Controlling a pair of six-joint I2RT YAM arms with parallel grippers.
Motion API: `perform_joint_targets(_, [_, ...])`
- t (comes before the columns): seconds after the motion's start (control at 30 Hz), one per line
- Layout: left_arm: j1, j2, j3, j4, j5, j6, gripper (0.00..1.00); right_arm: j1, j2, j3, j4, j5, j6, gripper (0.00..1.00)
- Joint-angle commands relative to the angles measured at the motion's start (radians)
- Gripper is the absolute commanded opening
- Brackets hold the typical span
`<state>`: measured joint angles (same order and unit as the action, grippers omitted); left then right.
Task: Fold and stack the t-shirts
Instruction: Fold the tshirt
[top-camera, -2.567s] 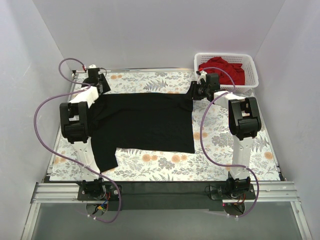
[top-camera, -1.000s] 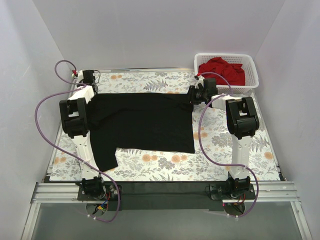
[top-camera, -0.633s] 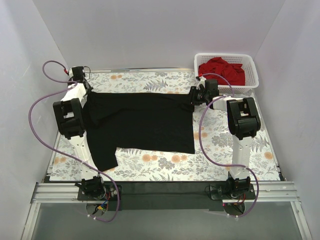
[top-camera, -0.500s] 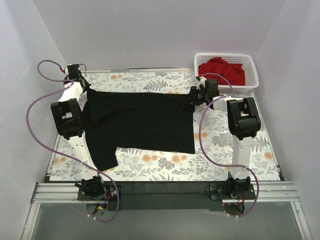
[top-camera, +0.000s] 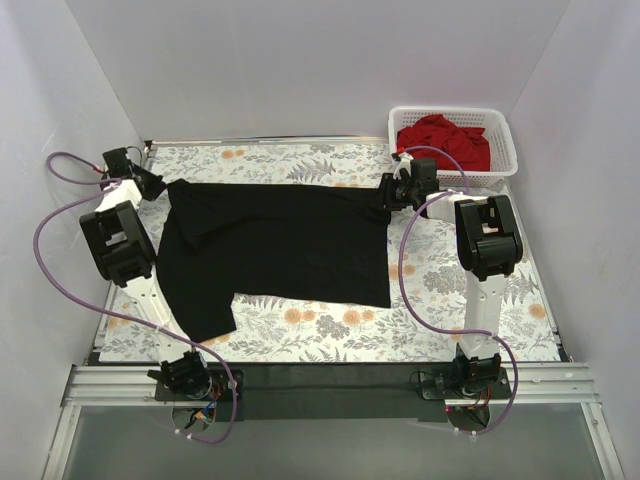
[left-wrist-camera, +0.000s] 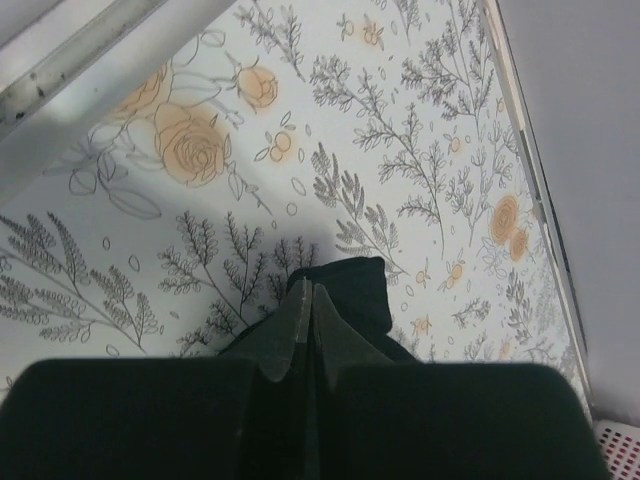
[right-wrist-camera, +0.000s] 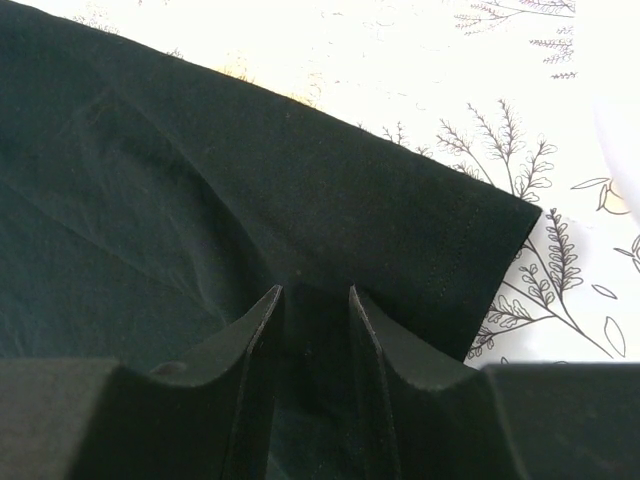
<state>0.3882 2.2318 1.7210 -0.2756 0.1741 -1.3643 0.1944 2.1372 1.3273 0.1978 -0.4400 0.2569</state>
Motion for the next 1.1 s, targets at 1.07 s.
perform_joint_targets(1.07, [-0.046,-0.051,-0.178,0.256,-0.117,0.060,0.00,-0.032,-0.010,0.024,-0.173,0.159,-0.053,0.36])
